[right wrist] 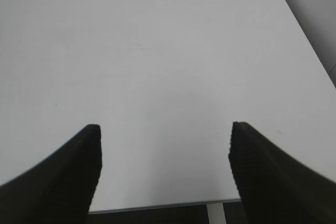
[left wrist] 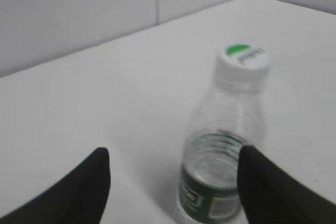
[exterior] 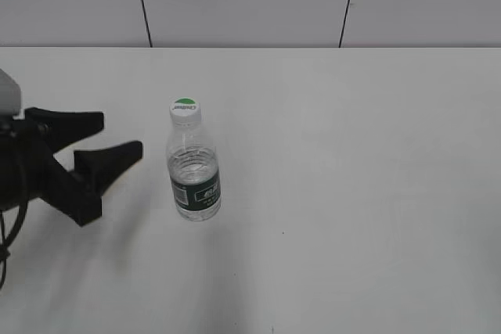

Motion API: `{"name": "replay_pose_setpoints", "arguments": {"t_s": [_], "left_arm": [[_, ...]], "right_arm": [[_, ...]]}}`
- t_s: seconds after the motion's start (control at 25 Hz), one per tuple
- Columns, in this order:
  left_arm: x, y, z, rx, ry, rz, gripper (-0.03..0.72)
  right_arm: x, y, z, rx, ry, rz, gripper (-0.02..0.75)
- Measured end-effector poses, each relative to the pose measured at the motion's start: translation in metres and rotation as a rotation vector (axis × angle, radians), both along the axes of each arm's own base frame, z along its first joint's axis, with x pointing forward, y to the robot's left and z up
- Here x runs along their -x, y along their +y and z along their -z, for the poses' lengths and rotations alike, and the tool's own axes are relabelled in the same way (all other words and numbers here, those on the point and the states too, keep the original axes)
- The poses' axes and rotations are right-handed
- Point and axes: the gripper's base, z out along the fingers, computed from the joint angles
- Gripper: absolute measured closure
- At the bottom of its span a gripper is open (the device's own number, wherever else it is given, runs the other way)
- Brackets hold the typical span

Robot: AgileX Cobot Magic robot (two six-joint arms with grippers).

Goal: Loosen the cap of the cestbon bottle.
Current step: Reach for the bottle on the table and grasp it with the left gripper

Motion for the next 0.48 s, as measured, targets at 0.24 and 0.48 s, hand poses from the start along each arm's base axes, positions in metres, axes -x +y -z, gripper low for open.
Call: {"name": "replay_pose_setpoints", "arguments": {"t_s": [0.24, 0.48], "left_arm": [[0.001, -0.014, 0.03, -0.036, 0.079, 0.209, 0.231], [-0.021, -0.024, 0.047, -0.033, 0.097, 0.298, 0.231]], "right_arm": [[0.0, 0.0, 0.0, 0.0, 0.0, 0.0, 0.155], [0.0, 0.0, 0.0, 0.0, 0.0, 0.0, 0.155]]}}
